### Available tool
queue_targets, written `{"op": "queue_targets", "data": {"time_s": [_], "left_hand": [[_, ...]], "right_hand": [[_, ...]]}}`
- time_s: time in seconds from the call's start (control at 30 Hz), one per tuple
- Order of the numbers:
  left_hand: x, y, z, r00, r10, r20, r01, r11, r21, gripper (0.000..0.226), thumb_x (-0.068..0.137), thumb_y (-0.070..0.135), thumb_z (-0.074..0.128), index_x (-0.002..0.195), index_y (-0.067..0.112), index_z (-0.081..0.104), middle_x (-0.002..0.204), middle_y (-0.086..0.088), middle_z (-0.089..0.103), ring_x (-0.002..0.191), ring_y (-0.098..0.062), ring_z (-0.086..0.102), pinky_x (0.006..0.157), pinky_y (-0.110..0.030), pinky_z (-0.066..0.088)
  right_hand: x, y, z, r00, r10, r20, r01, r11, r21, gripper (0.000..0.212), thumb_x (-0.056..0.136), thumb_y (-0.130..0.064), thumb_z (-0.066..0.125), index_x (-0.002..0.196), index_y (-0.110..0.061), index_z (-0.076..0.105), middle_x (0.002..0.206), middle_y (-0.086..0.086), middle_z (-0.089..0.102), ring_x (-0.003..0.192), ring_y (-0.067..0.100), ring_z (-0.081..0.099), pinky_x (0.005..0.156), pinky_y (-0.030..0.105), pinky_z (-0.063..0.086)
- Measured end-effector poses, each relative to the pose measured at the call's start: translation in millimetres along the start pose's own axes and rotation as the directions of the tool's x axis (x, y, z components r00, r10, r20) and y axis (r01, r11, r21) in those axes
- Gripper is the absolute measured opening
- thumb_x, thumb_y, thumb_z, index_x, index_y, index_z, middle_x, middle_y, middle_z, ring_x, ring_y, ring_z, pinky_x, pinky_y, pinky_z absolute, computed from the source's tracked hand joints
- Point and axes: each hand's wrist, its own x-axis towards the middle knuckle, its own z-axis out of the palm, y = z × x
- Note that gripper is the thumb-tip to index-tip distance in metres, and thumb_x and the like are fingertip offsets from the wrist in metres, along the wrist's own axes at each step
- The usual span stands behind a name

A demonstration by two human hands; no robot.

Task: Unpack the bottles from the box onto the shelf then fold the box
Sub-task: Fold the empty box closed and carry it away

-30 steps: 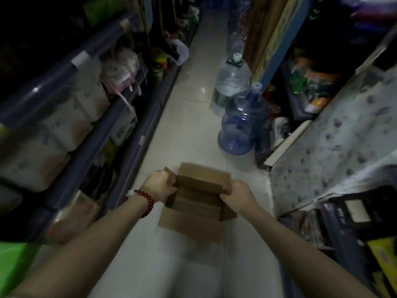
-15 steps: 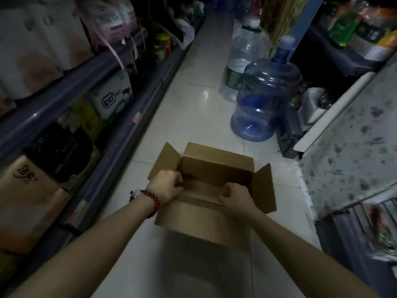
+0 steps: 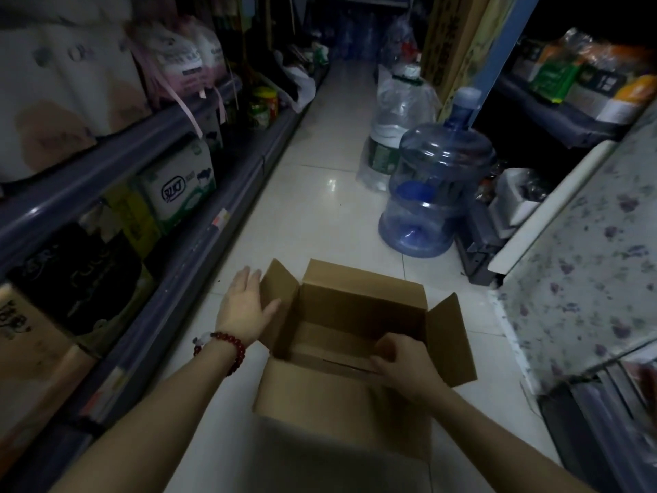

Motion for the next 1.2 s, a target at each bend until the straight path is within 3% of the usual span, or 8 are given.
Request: {"op": "queue_targets", "data": {"time_s": [0.17, 0.33, 0.47, 0.67, 0.8, 0.93, 1.1, 1.2], "left_hand": [[-13.5, 14.3, 10.7, 0.999, 0.029, 0.020, -0.024, 0.971, -0.240, 0.064, 0.093, 0.045, 0.048, 0.146, 0.016, 0.028, 0.149, -0.006, 0.039, 0.131, -0.023, 0.044, 0.108, -0.039, 0.040], [-38.5, 48.5, 36.3, 0.975, 0.206, 0.088, -0.169, 0.933, -0.318, 0.054, 0.097, 0.041, 0.043, 0.146, 0.026, 0.029, 0.154, 0.004, 0.030, 0.139, -0.017, 0.033, 0.114, -0.033, 0.026], [-49.3, 63.3, 64.2, 0.900, 0.200, 0.388, -0.128, 0.971, -0.202, 0.061, 0.097, 0.050, 0.033, 0.150, 0.027, 0.015, 0.161, 0.003, 0.006, 0.149, -0.018, 0.004, 0.121, -0.047, 0.003], [-43.2, 61.6, 86.0, 0.894, 0.165, 0.416, -0.145, 0.986, -0.078, 0.063, 0.096, 0.056, 0.023, 0.151, 0.026, 0.014, 0.161, 0.004, 0.006, 0.148, -0.014, -0.003, 0.118, -0.047, -0.007], [-41.3, 58.7, 87.9, 0.894, 0.172, 0.414, -0.152, 0.985, -0.081, 0.061, 0.096, 0.055, 0.023, 0.150, 0.028, 0.017, 0.161, 0.004, 0.006, 0.148, -0.014, -0.001, 0.118, -0.046, -0.007], [-42.4, 57.8, 89.3, 0.889, 0.168, 0.425, -0.151, 0.986, -0.073, 0.061, 0.095, 0.056, 0.023, 0.150, 0.029, 0.019, 0.161, 0.005, 0.006, 0.148, -0.014, -0.002, 0.118, -0.047, -0.009], [-42.9, 56.8, 89.8, 0.879, 0.179, 0.442, -0.169, 0.984, -0.064, 0.070, 0.090, 0.065, 0.022, 0.150, 0.029, 0.020, 0.161, 0.006, 0.003, 0.148, -0.013, -0.004, 0.118, -0.047, -0.010], [-43.4, 55.2, 90.3, 0.872, 0.181, 0.454, -0.169, 0.983, -0.066, 0.078, 0.084, 0.073, 0.018, 0.149, 0.030, 0.020, 0.161, 0.008, 0.002, 0.148, -0.012, -0.005, 0.118, -0.046, -0.011]], "right_hand": [[4.3, 6.3, -13.9, 0.996, -0.032, -0.089, 0.027, 0.998, -0.062, 0.024, 0.091, -0.022, 0.061, 0.115, -0.017, 0.060, 0.107, -0.007, 0.055, 0.094, 0.005, 0.053, 0.090, 0.021, 0.047], [14.1, 12.3, -32.4, 0.982, -0.085, -0.167, 0.068, 0.992, -0.108, 0.027, 0.091, -0.027, 0.061, 0.115, -0.019, 0.058, 0.117, -0.001, 0.057, 0.095, 0.007, 0.051, 0.082, 0.017, 0.040], [18.4, 20.2, -57.8, 0.959, -0.084, -0.272, 0.044, 0.987, -0.152, 0.036, 0.091, -0.030, 0.060, 0.124, -0.017, 0.052, 0.128, 0.004, 0.053, 0.112, 0.016, 0.051, 0.093, 0.027, 0.043], [18.6, 59.4, -81.0, 0.889, 0.102, -0.446, -0.166, 0.980, -0.107, 0.076, 0.092, -0.041, 0.056, 0.151, -0.010, 0.019, 0.158, 0.010, 0.021, 0.146, 0.027, 0.021, 0.116, 0.039, 0.024], [25.5, 79.2, -58.9, 0.898, 0.281, -0.339, -0.277, 0.959, 0.061, 0.088, 0.089, -0.052, 0.055, 0.153, -0.010, 0.010, 0.160, 0.012, 0.015, 0.147, 0.029, 0.020, 0.117, 0.045, 0.027], [33.1, 66.6, -31.8, 0.951, 0.140, -0.274, -0.083, 0.974, 0.211, 0.070, 0.081, -0.056, 0.061, 0.138, -0.023, 0.034, 0.136, 0.000, 0.049, 0.124, 0.020, 0.051, 0.100, 0.042, 0.049], [44.1, 48.1, -6.6, 0.996, -0.001, -0.093, 0.024, 0.969, 0.245, 0.070, 0.079, -0.072, 0.046, 0.137, -0.033, 0.036, 0.138, -0.007, 0.046, 0.124, 0.015, 0.047, 0.105, 0.045, 0.044], [51.1, 55.7, 4.2, 0.999, 0.008, -0.040, -0.004, 0.994, 0.109, 0.058, 0.088, -0.065, 0.033, 0.122, -0.024, 0.055, 0.124, -0.001, 0.055, 0.114, 0.019, 0.052, 0.101, 0.046, 0.045]]}}
